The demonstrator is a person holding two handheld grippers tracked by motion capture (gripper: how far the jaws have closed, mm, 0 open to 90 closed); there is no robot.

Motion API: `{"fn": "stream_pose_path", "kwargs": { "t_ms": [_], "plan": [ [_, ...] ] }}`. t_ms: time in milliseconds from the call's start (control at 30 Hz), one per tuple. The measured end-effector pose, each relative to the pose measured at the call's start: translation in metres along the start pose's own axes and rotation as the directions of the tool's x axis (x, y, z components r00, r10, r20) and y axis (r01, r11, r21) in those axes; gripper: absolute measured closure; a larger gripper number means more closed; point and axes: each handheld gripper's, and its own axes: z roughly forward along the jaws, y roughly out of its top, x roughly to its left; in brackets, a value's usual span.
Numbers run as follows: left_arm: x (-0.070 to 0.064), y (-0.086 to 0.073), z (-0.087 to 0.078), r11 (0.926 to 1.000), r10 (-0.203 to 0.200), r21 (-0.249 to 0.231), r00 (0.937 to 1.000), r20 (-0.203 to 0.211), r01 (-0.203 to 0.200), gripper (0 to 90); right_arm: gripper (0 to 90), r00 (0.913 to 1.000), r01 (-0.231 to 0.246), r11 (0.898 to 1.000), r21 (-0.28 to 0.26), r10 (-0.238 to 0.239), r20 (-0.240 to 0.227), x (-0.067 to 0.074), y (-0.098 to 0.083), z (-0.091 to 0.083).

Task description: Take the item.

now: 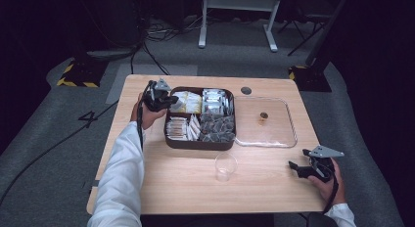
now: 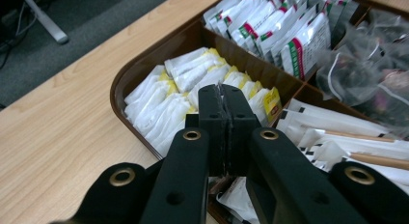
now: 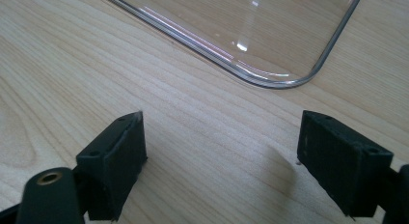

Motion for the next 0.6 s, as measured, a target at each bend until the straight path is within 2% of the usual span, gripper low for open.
{"fn": "stream_pose_path", "kwargs": {
  "t_ms": [400, 467, 600],
  "plan": [
    [-0.011, 0.009, -0.032, 0.9960, 0.011, -0.089, 0.9997, 0.020, -0.009, 88.5, 17.7, 1.0000, -0.003, 1.000, 0.001, 0.003, -0.002, 0.000, 0.000, 0.000],
    [-0.013, 0.009, -0.035, 0.9954, 0.004, -0.096, 0.9996, 0.026, -0.002, 88.5, 17.7, 1.0000, -0.004, 1.000, 0.001, 0.004, -0.003, -0.001, 0.000, 0.000],
    [-0.016, 0.012, -0.042, 0.9939, 0.019, -0.110, 0.9994, 0.028, -0.016, 88.5, 17.7, 1.0000, -0.004, 1.000, 0.002, 0.004, -0.003, -0.001, 0.000, 0.000]
  ]
}}
